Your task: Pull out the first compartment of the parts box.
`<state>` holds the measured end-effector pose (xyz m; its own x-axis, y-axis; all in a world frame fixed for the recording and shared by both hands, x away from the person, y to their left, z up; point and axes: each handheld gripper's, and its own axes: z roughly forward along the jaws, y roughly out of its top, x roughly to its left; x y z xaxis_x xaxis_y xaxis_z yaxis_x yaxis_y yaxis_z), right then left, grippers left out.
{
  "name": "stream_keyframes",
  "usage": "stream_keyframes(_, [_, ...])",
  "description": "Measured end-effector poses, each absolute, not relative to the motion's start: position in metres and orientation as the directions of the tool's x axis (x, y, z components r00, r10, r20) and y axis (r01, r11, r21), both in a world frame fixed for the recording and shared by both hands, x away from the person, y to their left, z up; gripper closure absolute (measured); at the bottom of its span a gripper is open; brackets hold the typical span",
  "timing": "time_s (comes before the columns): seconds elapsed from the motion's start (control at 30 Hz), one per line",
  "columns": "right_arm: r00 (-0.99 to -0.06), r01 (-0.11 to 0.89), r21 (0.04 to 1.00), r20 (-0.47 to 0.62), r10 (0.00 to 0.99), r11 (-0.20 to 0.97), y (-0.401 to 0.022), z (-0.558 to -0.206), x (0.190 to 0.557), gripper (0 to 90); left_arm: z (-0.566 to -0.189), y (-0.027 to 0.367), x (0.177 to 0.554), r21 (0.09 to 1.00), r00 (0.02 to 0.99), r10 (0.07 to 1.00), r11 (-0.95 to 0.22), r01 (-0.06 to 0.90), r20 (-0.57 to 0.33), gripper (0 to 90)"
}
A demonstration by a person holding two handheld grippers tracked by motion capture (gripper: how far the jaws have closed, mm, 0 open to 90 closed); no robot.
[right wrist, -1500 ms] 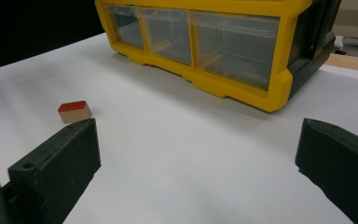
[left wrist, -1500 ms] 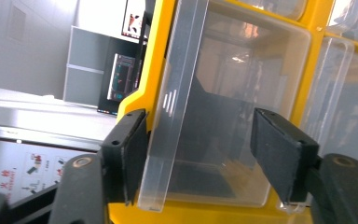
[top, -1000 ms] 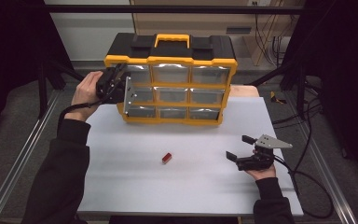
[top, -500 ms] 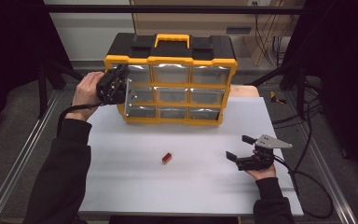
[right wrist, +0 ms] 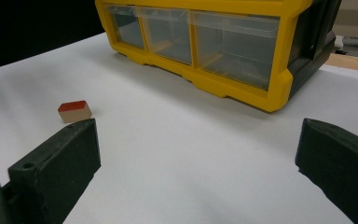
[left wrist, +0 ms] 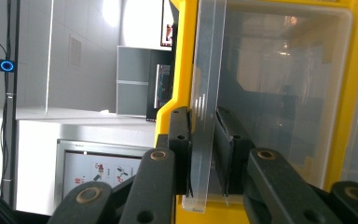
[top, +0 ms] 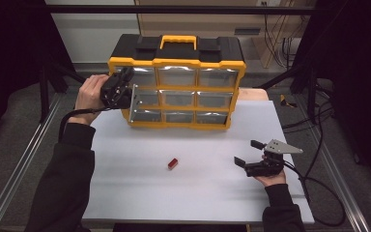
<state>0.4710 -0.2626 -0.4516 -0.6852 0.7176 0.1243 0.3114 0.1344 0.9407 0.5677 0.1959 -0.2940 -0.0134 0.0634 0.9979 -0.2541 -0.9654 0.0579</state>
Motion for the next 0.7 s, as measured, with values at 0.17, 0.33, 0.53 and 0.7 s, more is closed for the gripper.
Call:
stream_keyframes(0.17, [-0.686, 0.31, 0.941, 0.124, 0.717, 0.134, -0.263, -0.452, 0.471, 0.4, -0.293, 0.196, 0.564, 0.038, -0.016, 0.043, -0.964, -0.263, 0.999, 78.5])
stream_keyframes(0.33, [-0.685, 0.306, 0.943, 0.121, 0.718, 0.133, -0.263, -0.451, 0.471, 0.5, -0.293, 0.196, 0.561, 0.029, -0.018, 0.035, -0.965, -0.259, 0.999, 78.9])
stream_keyframes(0.53, [-0.686, 0.305, 0.943, 0.12, 0.718, 0.134, -0.263, -0.451, 0.471, 0.4, -0.295, 0.196, 0.558, 0.024, -0.027, 0.032, -0.965, -0.26, 0.999, 78.8])
stream_keyframes(0.7, [-0.686, 0.306, 0.943, 0.123, 0.717, 0.131, -0.263, -0.451, 0.471, 0.5, -0.296, 0.197, 0.555, 0.024, -0.03, 0.033, -0.964, -0.264, 0.999, 78.7])
